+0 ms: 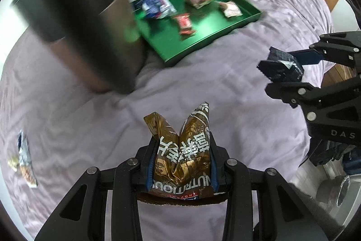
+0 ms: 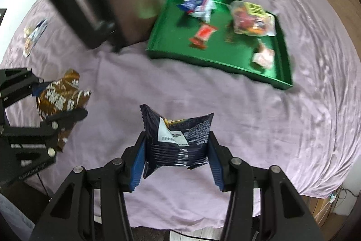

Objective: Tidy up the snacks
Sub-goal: 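Carry the brown bag and navy bag over the green tray with both tools, then open both tools to drop the brown bag and navy bag into the tray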

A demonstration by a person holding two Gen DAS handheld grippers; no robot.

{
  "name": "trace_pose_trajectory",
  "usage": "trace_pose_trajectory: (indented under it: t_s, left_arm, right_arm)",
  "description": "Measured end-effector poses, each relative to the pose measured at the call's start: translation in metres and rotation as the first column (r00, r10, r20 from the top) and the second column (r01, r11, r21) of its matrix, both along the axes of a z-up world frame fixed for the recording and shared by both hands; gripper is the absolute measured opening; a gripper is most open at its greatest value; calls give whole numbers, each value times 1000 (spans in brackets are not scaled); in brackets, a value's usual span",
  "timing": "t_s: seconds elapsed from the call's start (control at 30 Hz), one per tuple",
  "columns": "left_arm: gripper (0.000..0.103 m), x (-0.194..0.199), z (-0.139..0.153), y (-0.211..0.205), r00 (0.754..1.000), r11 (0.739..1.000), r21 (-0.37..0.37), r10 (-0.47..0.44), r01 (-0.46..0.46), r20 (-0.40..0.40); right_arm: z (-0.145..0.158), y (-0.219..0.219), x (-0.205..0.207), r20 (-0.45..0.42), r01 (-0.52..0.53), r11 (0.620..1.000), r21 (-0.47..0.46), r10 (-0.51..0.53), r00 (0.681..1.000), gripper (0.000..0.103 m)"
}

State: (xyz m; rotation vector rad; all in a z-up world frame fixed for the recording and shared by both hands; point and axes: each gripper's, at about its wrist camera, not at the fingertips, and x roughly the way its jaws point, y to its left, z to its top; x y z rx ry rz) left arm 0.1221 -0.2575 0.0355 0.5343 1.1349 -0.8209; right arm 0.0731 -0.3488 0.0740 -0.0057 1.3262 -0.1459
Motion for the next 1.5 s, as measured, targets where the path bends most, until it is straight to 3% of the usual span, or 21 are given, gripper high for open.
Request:
trace_pose_trajectory:
  t_s: [0.17, 0.4, 0.57, 0.73, 1.03, 1.33, 1.5]
  left_arm:
    - [32, 6, 3, -44, 1000, 1000, -31, -6, 6, 8]
    - [32, 44, 4, -103, 997, 995, -84, 65, -61, 46]
    - [32, 79, -9, -137, 989, 988, -92, 133, -126, 64]
    - [32, 95, -27, -168, 989, 987, -98, 134, -128, 56]
    - [33, 103, -51, -204, 985, 988, -80, 143, -135, 93]
    - [34, 104, -63, -212, 979, 988, -47, 150, -145, 137]
    - [35, 104, -61, -210, 977, 986, -52, 162, -156, 140]
  right_arm:
    - [8, -42, 10, 52, 52, 999, -16, -51, 997, 67]
    - [14, -104, 47, 148, 106, 994, -15, -103, 984, 67]
    - [-3, -147, 74, 180, 159, 987, 8, -158, 971, 67]
    - [-33, -173, 90, 168, 186, 982, 16, -186, 968, 67]
    - [-63, -192, 102, 190, 196, 980, 39, -200, 961, 69]
    - [-78, -198, 97, 195, 204, 977, 53, -211, 958, 75]
    - [-77, -201, 94, 202, 211, 976, 59, -219, 955, 92]
